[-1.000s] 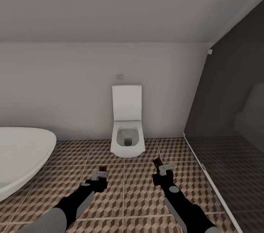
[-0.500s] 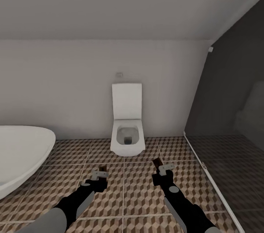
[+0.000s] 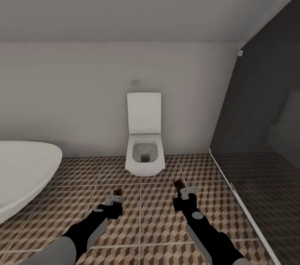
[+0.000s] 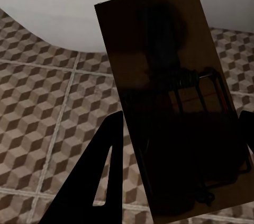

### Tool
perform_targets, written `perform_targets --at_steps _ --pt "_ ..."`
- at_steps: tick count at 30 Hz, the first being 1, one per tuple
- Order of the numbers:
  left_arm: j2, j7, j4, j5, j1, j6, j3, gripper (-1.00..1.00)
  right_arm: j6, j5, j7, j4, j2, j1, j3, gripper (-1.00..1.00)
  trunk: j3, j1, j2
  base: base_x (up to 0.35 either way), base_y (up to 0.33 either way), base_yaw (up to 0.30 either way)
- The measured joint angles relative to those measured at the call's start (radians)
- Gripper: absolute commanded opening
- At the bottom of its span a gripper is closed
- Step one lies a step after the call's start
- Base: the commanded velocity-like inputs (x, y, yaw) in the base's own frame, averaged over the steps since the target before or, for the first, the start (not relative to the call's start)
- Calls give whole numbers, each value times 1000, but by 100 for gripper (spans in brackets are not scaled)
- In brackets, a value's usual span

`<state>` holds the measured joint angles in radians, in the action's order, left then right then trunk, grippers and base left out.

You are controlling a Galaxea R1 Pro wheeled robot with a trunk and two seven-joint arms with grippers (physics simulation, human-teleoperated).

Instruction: Take the four mousetraps from the cabinet in the bathroom and place them on the bathroom floor. Make sure all four end up on the same floor surface, and ensure that at least two of them are either under or directly next to the same bathroom sink.

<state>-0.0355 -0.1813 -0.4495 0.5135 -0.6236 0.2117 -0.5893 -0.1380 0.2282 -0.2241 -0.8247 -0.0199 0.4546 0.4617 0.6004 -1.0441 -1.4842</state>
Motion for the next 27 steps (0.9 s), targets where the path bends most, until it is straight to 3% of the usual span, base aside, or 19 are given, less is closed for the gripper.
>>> perform_targets --at_steps 15,23,27 --pt "0 0 -9 0 0 -1 0 -100 -4 0 2 15 6 0 2 -100 47 -58 -105 0 0 0" --pt "-7 -5 -164 -1 0 8 -2 -100 -4 1 2 40 10 0 4 -100 72 -88 -161 0 0 0" --pt "-31 -7 -250 -1 0 14 -3 -100 -3 1 2 42 10 0 4 -100 85 -104 -189 0 0 0"
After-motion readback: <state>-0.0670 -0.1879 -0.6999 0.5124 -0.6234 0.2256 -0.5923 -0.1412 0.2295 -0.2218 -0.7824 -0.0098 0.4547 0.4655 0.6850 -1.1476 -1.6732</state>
